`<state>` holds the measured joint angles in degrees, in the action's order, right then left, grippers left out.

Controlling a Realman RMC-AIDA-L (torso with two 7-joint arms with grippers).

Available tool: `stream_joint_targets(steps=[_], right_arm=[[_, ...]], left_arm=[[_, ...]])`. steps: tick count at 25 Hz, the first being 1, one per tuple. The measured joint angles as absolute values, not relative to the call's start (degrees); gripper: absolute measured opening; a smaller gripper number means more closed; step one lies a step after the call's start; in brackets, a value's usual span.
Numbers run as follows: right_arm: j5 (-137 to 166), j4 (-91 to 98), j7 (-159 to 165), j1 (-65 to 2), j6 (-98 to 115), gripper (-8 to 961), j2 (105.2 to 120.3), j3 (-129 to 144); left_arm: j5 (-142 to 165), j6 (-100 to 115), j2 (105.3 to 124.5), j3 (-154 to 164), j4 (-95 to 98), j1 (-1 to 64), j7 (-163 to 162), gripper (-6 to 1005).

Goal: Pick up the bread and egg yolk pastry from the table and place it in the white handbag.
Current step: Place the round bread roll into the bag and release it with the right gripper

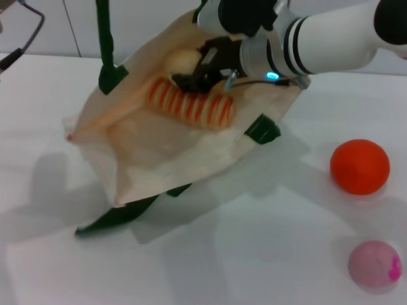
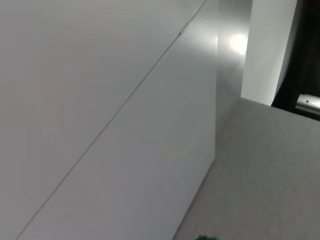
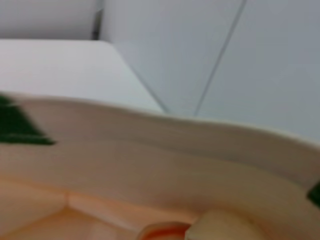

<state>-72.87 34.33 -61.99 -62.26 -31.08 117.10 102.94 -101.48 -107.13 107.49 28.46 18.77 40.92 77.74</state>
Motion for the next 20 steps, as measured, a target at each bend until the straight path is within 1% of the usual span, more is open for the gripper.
stream_joint_targets(steps=[8,15,20], right_arm=[[-72.8,34.36,-61.88,-61.91,-31.47,641,116.83,103.02],[-72.83,39.7,-65.75,-58.99,-41.23,680,116.42,98.57],[-72.84,45.62,-70.65,-54.93,-53.83,896,116.12,92.21]], left_arm=[[-103.61,-107.51,106.84,28.36,18.9,39.44,77.33,114],[-105.02,-106.57,106.16,27.43,19.04,37.79,77.64,114],[-105.15,-104.31,106.02,26.4,19.06,36.87,78.03,113]])
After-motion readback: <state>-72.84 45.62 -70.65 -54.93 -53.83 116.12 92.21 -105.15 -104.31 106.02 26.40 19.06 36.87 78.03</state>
